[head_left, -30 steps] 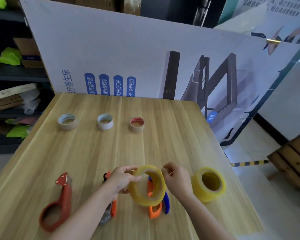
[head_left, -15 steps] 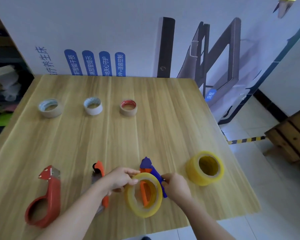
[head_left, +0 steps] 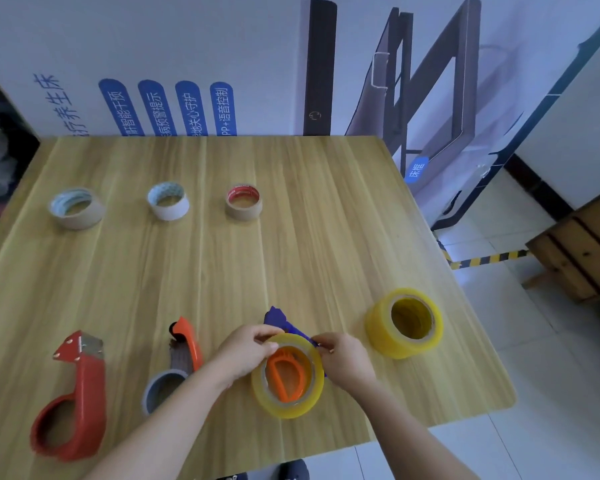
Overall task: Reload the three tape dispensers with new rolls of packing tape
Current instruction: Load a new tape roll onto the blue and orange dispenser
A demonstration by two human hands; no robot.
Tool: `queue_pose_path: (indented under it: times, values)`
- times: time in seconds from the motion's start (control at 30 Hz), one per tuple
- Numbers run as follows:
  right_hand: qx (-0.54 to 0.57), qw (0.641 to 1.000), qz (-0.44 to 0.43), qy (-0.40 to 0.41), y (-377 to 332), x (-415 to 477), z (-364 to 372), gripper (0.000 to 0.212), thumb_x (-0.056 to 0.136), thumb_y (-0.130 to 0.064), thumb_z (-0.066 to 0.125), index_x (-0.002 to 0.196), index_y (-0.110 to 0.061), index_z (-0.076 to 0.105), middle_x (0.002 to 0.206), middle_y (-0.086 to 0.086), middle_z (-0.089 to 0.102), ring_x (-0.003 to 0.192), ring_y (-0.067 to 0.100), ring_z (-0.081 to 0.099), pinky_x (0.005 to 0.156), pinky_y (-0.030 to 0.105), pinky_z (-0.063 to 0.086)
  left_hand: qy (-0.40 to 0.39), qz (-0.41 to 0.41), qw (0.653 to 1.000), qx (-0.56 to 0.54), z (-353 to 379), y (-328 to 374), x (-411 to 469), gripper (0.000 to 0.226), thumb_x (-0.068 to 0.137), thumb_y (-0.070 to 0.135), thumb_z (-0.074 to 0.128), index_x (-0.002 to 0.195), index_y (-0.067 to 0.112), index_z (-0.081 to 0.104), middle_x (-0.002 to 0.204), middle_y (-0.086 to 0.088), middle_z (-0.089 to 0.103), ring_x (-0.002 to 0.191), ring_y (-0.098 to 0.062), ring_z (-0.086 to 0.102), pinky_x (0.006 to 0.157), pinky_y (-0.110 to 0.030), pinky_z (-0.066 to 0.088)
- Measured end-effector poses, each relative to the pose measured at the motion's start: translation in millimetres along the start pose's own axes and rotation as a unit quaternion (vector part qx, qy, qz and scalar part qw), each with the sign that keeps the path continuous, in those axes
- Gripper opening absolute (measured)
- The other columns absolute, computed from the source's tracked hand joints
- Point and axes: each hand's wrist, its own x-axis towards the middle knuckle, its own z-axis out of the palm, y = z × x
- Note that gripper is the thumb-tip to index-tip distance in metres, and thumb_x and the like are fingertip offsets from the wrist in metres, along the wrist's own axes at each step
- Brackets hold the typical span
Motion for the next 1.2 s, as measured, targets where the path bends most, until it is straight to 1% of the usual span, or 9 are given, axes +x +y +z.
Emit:
queue_pose_path:
  times: [0.13,0.23,0.33,0.43,0.57,0.7,0.87,0.97,1.2]
  values:
    - [0.051,0.999,-0.001,0.001,-4,-3,3,0.028,0.094,-0.034,0.045,0.078,-0.025,0.066,0.074,-0.005,0.066,0.077,0.020,0.062,0.064,0.033,0.049,0.113,0.007,0.992,0.061,11,-9,-1,0.032,0.081,0.026,0.071,0.102,0.019,0.048,0.101,0.007,0.057,0.093,-0.014,0.058,0.076,-0.027,0.044]
    - [-0.013,0.999,-0.035,-0.006,-7,-5,13,0.032,0.088,-0.055,0.054,0.096,-0.025,0.065,0.084,-0.003,0.068,0.077,0.017,0.062,0.058,0.029,0.045,0.132,0.019,0.985,0.110,16,-12,-2,0.028,0.082,0.029,0.070,0.098,0.020,0.049,0.100,0.008,0.056,0.092,-0.014,0.056,0.076,-0.029,0.045]
    - [-0.090,0.995,-0.045,-0.018,-9,-4,26,0.038,0.085,-0.044,0.063,0.117,-0.025,0.056,0.100,-0.001,0.065,0.087,0.019,0.062,0.062,0.028,0.045,0.131,0.032,0.983,0.128,16,-15,-2,0.022,0.082,0.028,0.069,0.092,0.024,0.051,0.098,0.010,0.058,0.090,-0.012,0.055,0.070,-0.025,0.039]
    - [-0.082,0.996,-0.035,0.010,-13,-5,31,0.025,0.084,-0.029,0.058,0.108,-0.021,0.059,0.093,-0.001,0.066,0.082,0.021,0.063,0.064,0.033,0.053,0.110,0.026,0.991,0.078,13,-16,-4,0.016,0.083,0.025,0.069,0.094,0.022,0.058,0.101,0.008,0.063,0.095,-0.013,0.058,0.080,-0.027,0.046]
    - [-0.028,0.998,-0.046,0.040,-15,-7,27,0.014,0.078,-0.026,0.058,0.091,-0.025,0.055,0.078,-0.004,0.063,0.072,0.020,0.061,0.056,0.029,0.046,0.106,0.013,0.985,-0.138,5,-8,-19,0.022,0.084,0.033,0.069,0.101,0.021,0.063,0.106,0.001,0.067,0.105,-0.017,0.060,0.083,-0.027,0.047]
    - [0.109,0.990,-0.076,0.052,-33,-10,5,0.026,0.077,-0.031,0.066,0.101,-0.033,0.056,0.074,-0.009,0.063,0.070,0.014,0.061,0.053,0.023,0.043,0.004,0.003,0.876,-0.483,-17,6,-36,0.051,0.086,0.053,0.050,0.120,0.016,0.062,0.116,-0.011,0.069,0.109,-0.029,0.064,0.094,-0.046,0.048]
    - [0.304,0.943,-0.129,0.034,-63,-16,-29,0.024,0.079,-0.020,0.072,0.096,-0.033,0.059,0.086,0.003,0.073,0.078,0.019,0.069,0.070,0.034,0.057,-0.072,0.101,0.809,-0.574,-47,29,-62,0.049,0.071,0.028,0.069,0.116,0.008,0.066,0.120,-0.017,0.061,0.106,-0.031,0.061,0.097,-0.043,0.045]
    - [0.403,0.900,-0.167,-0.006,-81,-23,-40,0.030,0.085,-0.011,0.070,0.104,-0.032,0.062,0.094,-0.001,0.077,0.086,0.014,0.073,0.073,0.026,0.058,-0.133,0.182,0.842,-0.490,-57,46,-84,0.045,0.068,0.014,0.070,0.113,0.009,0.069,0.111,-0.017,0.069,0.101,-0.027,0.067,0.083,-0.034,0.055]
    - [0.425,0.874,-0.235,0.008,-120,-43,-60,0.034,0.087,-0.022,0.071,0.110,-0.044,0.061,0.105,-0.009,0.074,0.098,0.007,0.070,0.078,0.022,0.056,-0.011,0.262,0.881,-0.394,-74,78,-118,0.058,0.061,0.014,0.084,0.114,-0.001,0.065,0.114,-0.023,0.067,0.105,-0.032,0.065,0.088,-0.034,0.054]
